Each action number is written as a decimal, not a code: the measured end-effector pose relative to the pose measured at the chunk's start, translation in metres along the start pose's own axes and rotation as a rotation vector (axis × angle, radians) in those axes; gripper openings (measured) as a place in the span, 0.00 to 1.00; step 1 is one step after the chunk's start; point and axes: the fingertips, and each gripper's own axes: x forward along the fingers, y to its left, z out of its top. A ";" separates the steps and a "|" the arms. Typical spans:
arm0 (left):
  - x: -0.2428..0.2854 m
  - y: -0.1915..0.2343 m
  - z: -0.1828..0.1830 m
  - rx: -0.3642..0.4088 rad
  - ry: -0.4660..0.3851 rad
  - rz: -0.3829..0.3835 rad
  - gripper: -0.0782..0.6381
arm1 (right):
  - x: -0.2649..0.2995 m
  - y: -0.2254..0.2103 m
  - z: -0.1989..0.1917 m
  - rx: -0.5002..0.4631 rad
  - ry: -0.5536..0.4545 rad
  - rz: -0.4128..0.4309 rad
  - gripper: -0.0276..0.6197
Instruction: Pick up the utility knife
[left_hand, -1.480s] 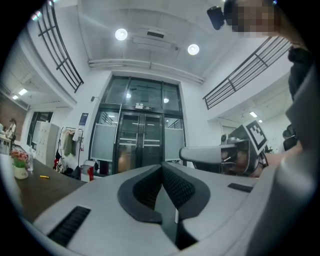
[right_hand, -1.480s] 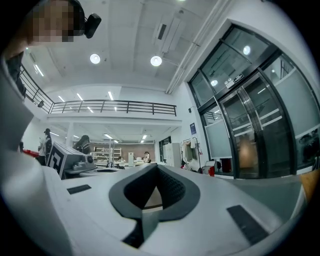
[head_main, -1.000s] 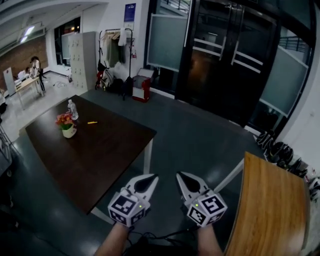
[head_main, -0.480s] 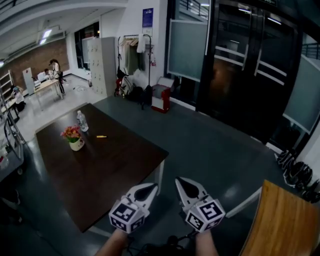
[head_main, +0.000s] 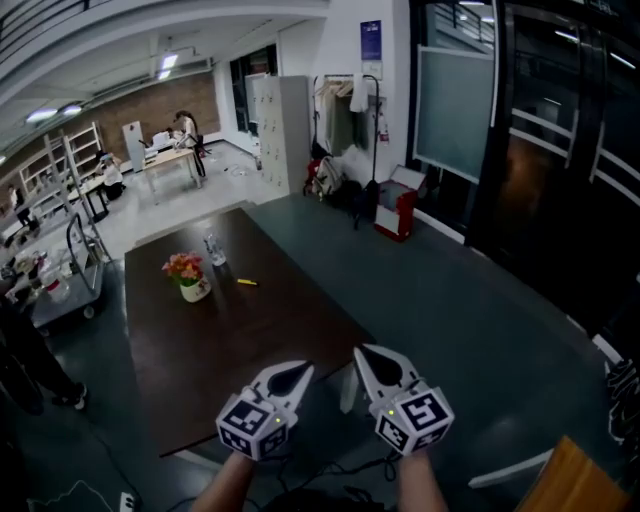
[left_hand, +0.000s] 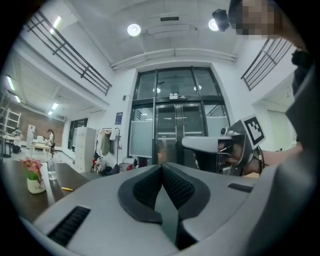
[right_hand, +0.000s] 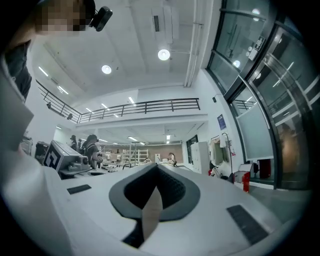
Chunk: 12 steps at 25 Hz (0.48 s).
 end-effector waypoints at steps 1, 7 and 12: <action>0.002 0.010 0.001 -0.004 0.001 0.030 0.11 | 0.010 -0.003 -0.001 -0.001 0.003 0.027 0.05; 0.017 0.074 0.000 -0.018 -0.006 0.179 0.11 | 0.072 -0.020 -0.016 -0.009 0.039 0.145 0.05; 0.034 0.141 -0.017 -0.048 -0.010 0.272 0.11 | 0.148 -0.030 -0.038 -0.022 0.088 0.225 0.05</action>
